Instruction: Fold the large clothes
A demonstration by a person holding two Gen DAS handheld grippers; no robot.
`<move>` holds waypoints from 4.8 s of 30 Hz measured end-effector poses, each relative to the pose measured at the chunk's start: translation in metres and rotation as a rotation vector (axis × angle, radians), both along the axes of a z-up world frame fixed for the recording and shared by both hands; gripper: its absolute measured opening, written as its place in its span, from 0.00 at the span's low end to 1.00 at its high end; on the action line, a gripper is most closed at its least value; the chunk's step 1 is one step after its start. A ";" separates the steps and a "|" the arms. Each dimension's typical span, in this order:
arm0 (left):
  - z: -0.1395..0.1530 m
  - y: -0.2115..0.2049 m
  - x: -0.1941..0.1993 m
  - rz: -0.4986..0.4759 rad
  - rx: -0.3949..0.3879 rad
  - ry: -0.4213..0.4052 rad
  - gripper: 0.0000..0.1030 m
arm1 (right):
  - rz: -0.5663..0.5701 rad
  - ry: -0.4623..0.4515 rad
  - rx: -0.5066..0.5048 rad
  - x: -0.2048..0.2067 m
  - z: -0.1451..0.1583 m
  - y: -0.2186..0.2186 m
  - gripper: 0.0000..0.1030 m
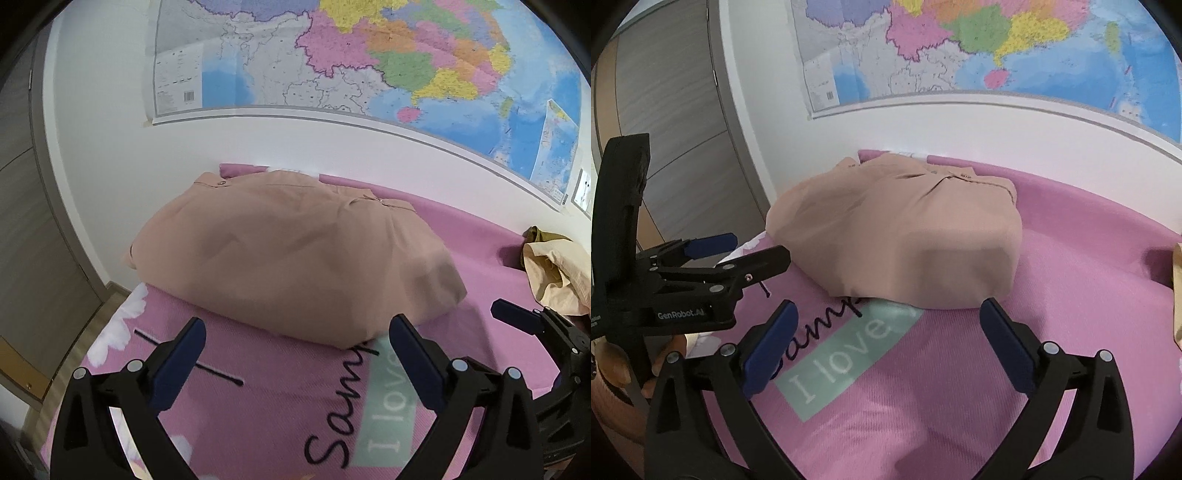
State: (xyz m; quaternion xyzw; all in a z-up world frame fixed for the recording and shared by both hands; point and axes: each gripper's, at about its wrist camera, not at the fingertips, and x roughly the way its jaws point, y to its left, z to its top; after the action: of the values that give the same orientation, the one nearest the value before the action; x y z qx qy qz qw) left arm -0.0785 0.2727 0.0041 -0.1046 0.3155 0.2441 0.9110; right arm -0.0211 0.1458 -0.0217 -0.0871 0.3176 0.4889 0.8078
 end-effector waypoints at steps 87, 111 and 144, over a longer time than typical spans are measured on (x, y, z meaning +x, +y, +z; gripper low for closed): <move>-0.005 -0.051 -0.054 0.046 0.049 -0.010 0.93 | -0.019 0.064 0.077 -0.048 -0.005 -0.053 0.94; -0.007 -0.051 -0.051 0.040 0.046 -0.002 0.93 | -0.021 0.071 0.077 -0.046 -0.005 -0.055 0.94; -0.007 -0.050 -0.051 0.041 0.046 0.007 0.93 | -0.025 0.078 0.077 -0.045 -0.006 -0.054 0.94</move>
State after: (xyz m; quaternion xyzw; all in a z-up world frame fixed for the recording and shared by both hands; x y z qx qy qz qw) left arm -0.1294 0.2230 -0.0026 -0.0892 0.3107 0.2704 0.9069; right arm -0.0658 0.0921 -0.0272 -0.0329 0.3311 0.4937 0.8034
